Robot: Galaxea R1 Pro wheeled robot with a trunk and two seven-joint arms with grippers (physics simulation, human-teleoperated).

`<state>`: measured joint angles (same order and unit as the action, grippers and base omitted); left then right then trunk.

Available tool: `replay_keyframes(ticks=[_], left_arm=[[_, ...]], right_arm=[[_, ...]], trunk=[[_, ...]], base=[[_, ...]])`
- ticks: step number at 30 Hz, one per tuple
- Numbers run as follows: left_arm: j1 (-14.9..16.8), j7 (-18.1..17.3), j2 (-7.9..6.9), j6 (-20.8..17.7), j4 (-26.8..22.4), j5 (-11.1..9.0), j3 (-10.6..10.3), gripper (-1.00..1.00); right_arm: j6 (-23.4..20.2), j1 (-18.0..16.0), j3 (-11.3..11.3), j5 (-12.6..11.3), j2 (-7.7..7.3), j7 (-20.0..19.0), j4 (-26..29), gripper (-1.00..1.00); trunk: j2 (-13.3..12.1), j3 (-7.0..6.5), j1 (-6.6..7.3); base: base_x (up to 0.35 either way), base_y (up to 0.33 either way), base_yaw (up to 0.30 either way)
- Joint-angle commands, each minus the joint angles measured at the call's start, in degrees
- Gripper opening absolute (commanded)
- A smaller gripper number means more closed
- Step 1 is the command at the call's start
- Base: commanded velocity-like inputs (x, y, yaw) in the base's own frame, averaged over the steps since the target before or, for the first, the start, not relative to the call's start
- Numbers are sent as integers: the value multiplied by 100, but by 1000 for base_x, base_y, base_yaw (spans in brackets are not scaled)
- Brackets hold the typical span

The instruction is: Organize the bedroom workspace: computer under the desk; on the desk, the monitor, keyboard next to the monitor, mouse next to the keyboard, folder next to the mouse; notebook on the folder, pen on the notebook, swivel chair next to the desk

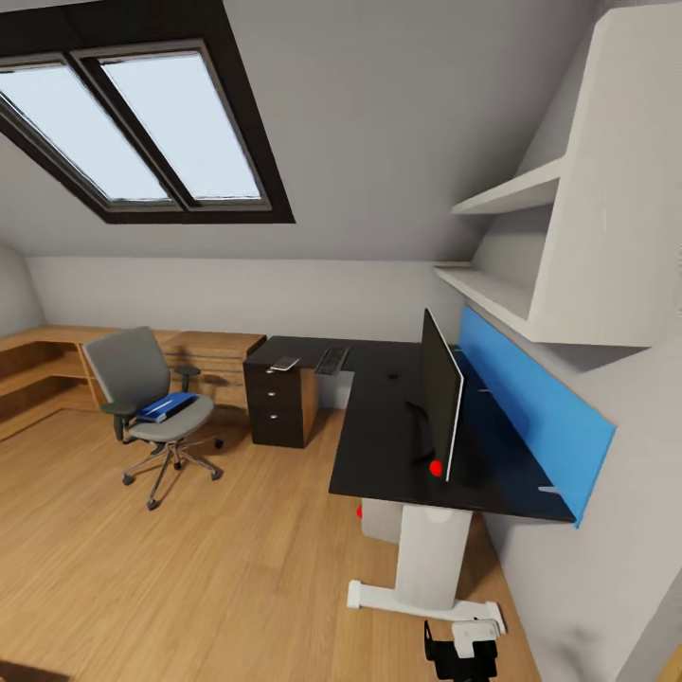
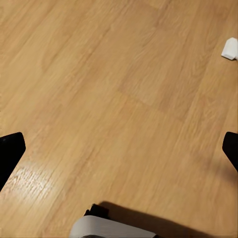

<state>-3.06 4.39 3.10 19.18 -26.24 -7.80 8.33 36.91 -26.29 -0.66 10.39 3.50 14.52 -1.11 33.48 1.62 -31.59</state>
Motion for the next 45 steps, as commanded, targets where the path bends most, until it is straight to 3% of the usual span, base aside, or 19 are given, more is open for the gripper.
replay_keyframes(ticks=[1,10,26,45], left_arm=[[-2,0,3,-19,-11,-38,2,100],[21,0,27,-332,-28,-52,9,100],[68,5,5,-379,200,-51,10,100],[68,17,17,-306,235,-44,27,100]], right_arm=[[7,-8,-4,57,-2,59,-12,100],[46,-8,-4,51,-28,54,-12,100],[61,-8,4,51,4,59,-12,100],[88,-8,4,51,7,51,-12,100]], trunk=[[-33,-9,20],[-394,-170,218],[-1035,-474,569],[-1056,-498,581]], base=[[0,0,-80],[0,0,-99],[0,0,-32],[0,0,-50]])
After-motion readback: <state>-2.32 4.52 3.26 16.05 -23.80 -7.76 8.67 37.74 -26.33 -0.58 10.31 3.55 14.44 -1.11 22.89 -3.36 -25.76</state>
